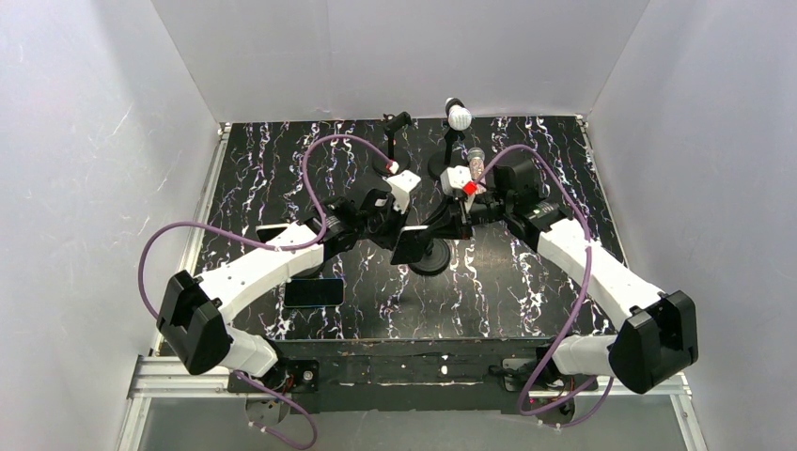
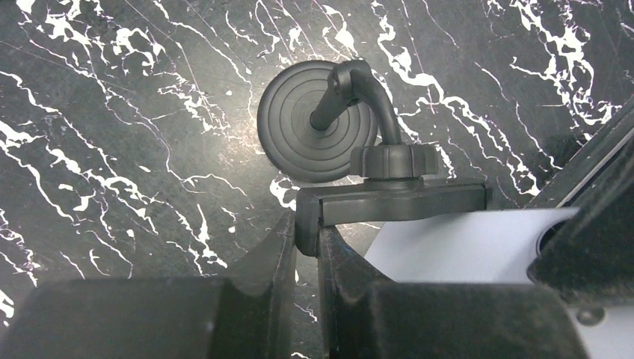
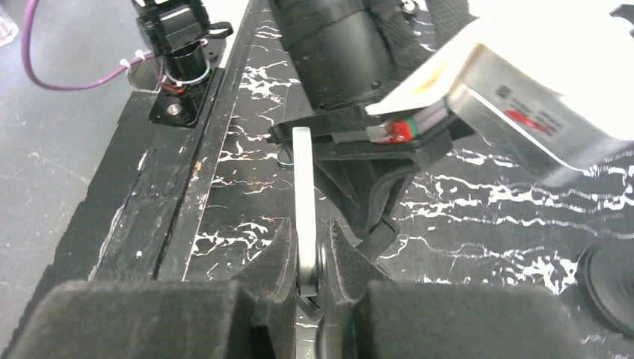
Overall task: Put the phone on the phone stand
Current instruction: Install the phone on the phone stand.
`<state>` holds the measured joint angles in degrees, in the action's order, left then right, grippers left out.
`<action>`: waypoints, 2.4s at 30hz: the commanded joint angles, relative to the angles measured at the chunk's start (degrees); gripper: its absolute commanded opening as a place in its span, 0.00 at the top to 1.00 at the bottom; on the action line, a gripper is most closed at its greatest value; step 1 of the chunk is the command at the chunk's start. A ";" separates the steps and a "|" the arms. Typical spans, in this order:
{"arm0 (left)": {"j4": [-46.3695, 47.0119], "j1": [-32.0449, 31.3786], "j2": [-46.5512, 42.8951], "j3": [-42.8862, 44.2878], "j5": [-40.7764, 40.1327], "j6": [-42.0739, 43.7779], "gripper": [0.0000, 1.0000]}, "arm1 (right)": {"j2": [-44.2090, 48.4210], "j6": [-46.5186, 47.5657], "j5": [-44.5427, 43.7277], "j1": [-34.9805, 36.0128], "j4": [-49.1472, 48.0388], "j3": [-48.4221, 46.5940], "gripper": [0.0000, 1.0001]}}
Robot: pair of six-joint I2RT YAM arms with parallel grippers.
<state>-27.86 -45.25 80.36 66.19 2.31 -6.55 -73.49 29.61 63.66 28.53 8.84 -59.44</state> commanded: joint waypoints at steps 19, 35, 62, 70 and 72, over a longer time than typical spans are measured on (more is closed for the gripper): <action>-5.39 1.22 -1.17 3.27 -4.93 1.10 1.00 | 3.54 -17.92 -34.06 1.45 -9.48 0.56 0.99; -8.38 1.15 -0.97 4.09 -8.10 1.17 1.00 | -1.10 -16.76 -54.08 5.85 5.82 -7.56 0.99; -12.07 8.87 -1.62 3.27 -8.05 2.78 1.00 | -5.19 -12.91 -68.31 9.33 14.28 -13.20 0.99; -13.89 11.54 -1.96 3.21 -8.78 4.39 1.00 | -7.12 -12.38 -74.10 10.81 15.55 -15.27 0.99; -13.84 12.49 -2.41 2.94 -8.05 4.49 1.00 | -7.25 -12.33 -74.78 10.91 15.51 -15.35 0.99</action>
<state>-31.53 -36.49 81.23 68.40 -1.67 -4.62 -79.90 13.52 12.80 43.88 18.72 -73.71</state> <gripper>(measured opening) 0.097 0.165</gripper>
